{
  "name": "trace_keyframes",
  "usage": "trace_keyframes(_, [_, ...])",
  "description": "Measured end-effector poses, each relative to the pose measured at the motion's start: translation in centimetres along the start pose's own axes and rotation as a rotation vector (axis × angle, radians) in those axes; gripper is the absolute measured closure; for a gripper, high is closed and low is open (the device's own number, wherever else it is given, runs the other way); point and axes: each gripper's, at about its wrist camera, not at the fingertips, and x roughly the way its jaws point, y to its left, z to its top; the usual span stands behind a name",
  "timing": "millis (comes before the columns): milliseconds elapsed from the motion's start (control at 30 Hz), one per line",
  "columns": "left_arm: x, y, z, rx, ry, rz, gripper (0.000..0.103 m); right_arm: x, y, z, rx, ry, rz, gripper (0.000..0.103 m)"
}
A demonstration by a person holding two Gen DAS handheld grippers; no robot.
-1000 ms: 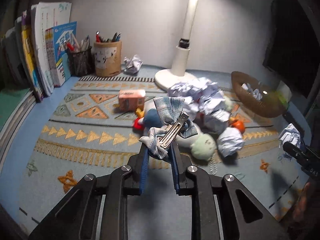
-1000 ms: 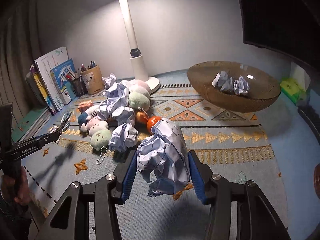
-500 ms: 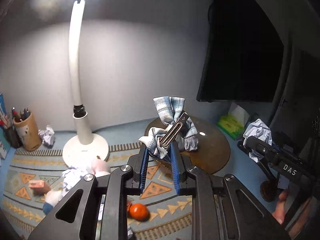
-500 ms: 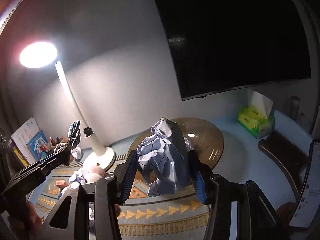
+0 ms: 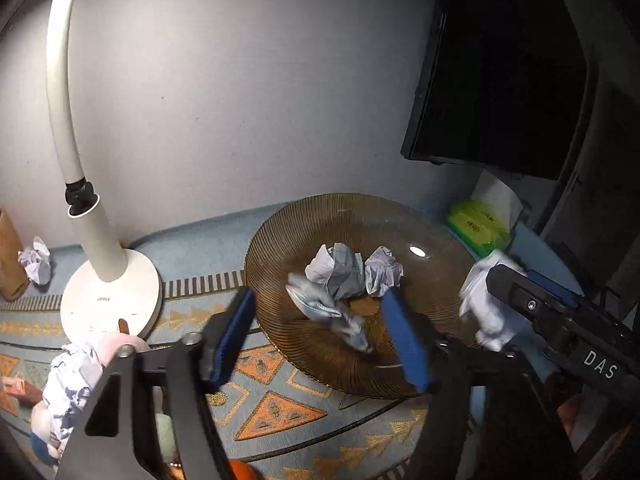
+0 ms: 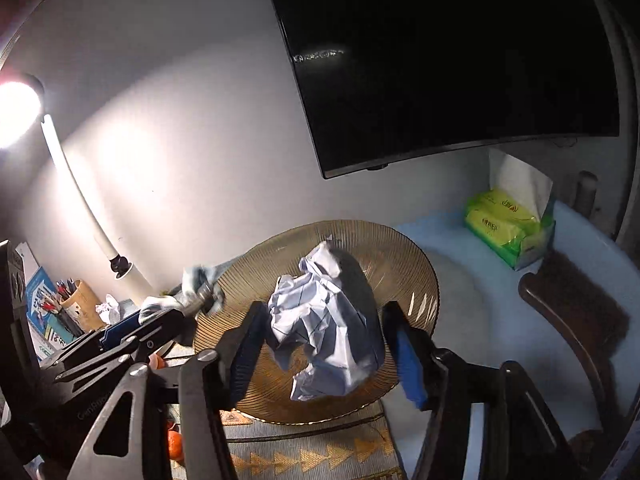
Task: Organize objects
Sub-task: 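Carry cloth and paper ball to the amber bowl and release both, then return both tools to the toys and grasp the stacked plush with the left tool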
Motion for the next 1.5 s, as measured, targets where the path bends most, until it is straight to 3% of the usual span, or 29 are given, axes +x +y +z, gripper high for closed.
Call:
trace_keyframes(133, [-2.4, 1.2, -0.6, -0.03, -0.028, -0.026, 0.029, 0.2, -0.4, -0.1, 0.017, 0.0, -0.014, 0.033])
trace_keyframes(267, [-7.2, 3.0, -1.7, -0.042, -0.088, -0.015, 0.028, -1.6, -0.1, -0.8, 0.013, -0.013, 0.003, 0.033])
trace_keyframes(400, [-13.6, 5.8, -3.5, -0.067, -0.152, 0.053, 0.025, -4.1, 1.7, -2.0, -0.001, -0.013, 0.048, 0.033])
trace_keyframes(467, [-16.9, 7.9, -4.3, -0.101, -0.182, 0.087, 0.013, -5.3, 3.0, -2.8, -0.02, -0.009, 0.078, 0.033])
trace_keyframes(500, [-18.6, 9.2, -4.9, -0.122, -0.198, 0.11, 0.0, -5.9, 3.9, -3.3, -0.033, -0.006, 0.092, 0.033])
trace_keyframes(667, [-24.1, 15.3, -8.5, -0.196, -0.244, 0.272, 0.001, -7.1, 8.2, -6.4, -0.08, 0.009, 0.163, 0.033])
trace_keyframes(833, [-23.3, 22.3, -14.4, -0.296, -0.16, 0.442, 0.001, -4.7, 10.9, -12.1, -0.11, 0.065, 0.157, 0.023])
trace_keyframes(1000, [-20.1, 26.4, -18.5, -0.372, -0.084, 0.444, 0.001, -2.2, 12.4, -16.3, -0.173, 0.094, 0.156, 0.023])
trace_keyframes(1100, [-18.3, 26.5, -20.0, -0.36, -0.062, 0.476, 0.001, -1.4, 13.1, -17.3, -0.217, 0.103, 0.13, 0.022])
trace_keyframes(1133, [-17.7, 26.3, -19.8, -0.349, -0.013, 0.48, 0.001, -1.3, 13.3, -17.3, -0.231, 0.102, 0.12, 0.021])
trace_keyframes(1200, [-17.5, 25.5, -19.6, -0.296, -0.019, 0.453, 0.001, -1.1, 13.7, -17.5, -0.248, 0.109, 0.116, 0.014])
trace_keyframes(1500, [-17.1, 23.6, -19.1, -0.234, 0.006, 0.489, 0.001, -1.0, 14.8, -18.0, -0.313, 0.108, 0.092, 0.014])
